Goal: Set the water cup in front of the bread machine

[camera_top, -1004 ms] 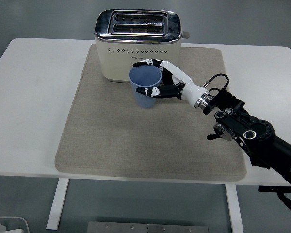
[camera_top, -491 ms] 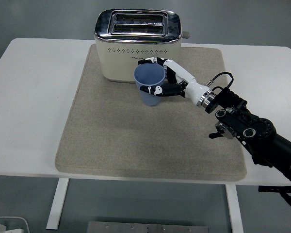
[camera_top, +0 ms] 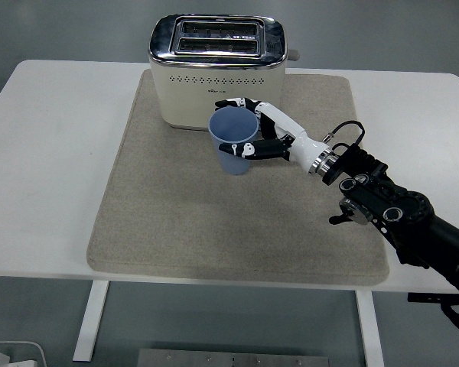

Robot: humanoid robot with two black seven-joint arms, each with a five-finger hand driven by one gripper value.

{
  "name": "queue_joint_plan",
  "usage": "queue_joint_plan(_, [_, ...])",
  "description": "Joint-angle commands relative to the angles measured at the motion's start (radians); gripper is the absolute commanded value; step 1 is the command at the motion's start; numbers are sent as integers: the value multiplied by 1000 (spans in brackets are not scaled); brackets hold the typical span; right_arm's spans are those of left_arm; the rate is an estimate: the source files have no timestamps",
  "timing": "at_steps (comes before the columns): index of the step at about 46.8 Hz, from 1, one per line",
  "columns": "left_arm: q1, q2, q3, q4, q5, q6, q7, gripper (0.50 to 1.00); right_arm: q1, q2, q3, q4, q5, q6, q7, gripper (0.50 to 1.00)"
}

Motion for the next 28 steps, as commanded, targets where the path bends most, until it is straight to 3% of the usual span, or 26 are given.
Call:
queue_joint_plan(1, [0, 0, 0, -1, 0, 1, 0, 1000, -2, 0, -1, 0, -1, 0, 0, 815])
queue_joint_plan(14, [0, 0, 0, -1, 0, 1, 0, 1000, -22, 0, -43, 0, -1, 5, 0, 858])
queue_joint_plan(28, [0, 0, 0, -1, 0, 1, 0, 1000, -20, 0, -37, 0, -1, 18, -3, 862])
